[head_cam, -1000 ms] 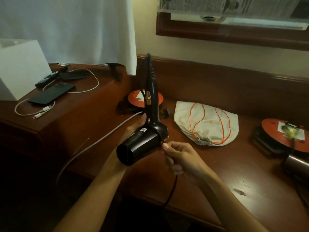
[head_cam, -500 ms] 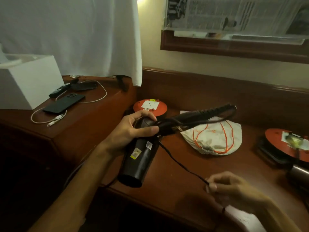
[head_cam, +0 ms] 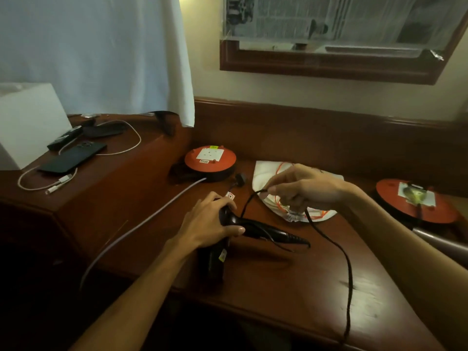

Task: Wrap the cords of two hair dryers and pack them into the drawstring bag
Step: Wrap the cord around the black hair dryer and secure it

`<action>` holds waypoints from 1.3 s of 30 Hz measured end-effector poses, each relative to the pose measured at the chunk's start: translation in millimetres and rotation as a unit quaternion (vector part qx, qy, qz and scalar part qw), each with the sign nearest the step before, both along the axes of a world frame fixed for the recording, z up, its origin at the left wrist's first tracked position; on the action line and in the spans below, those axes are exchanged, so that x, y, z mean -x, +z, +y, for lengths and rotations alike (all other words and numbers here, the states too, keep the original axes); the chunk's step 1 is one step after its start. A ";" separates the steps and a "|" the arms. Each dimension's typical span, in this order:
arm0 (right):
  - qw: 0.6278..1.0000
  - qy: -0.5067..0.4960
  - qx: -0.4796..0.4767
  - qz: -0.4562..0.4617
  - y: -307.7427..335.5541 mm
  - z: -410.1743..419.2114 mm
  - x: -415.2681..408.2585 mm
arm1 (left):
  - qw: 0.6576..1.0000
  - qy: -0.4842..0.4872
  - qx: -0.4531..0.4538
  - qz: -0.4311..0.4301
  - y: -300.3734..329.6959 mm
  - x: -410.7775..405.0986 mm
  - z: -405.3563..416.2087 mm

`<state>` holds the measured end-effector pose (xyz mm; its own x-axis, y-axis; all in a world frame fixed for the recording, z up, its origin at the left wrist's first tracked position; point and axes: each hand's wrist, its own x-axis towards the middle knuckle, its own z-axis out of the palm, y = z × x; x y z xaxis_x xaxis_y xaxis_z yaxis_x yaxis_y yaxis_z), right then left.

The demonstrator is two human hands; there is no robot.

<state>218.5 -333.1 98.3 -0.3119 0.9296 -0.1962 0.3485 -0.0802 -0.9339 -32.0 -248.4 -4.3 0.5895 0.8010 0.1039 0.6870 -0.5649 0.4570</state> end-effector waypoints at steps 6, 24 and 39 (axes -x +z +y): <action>0.985 0.112 -0.015 -0.130 -21.6 -28.9 26.4 | 0.998 0.038 0.037 -0.021 -17.0 1.8 10.1; 0.937 0.039 -0.074 -0.341 -136.2 4.8 44.6 | 0.928 0.005 0.141 -0.346 -45.8 29.7 19.7; 0.920 0.089 -0.047 -0.379 -27.3 85.6 56.3 | 0.977 -0.051 0.098 -0.179 -39.2 28.1 19.1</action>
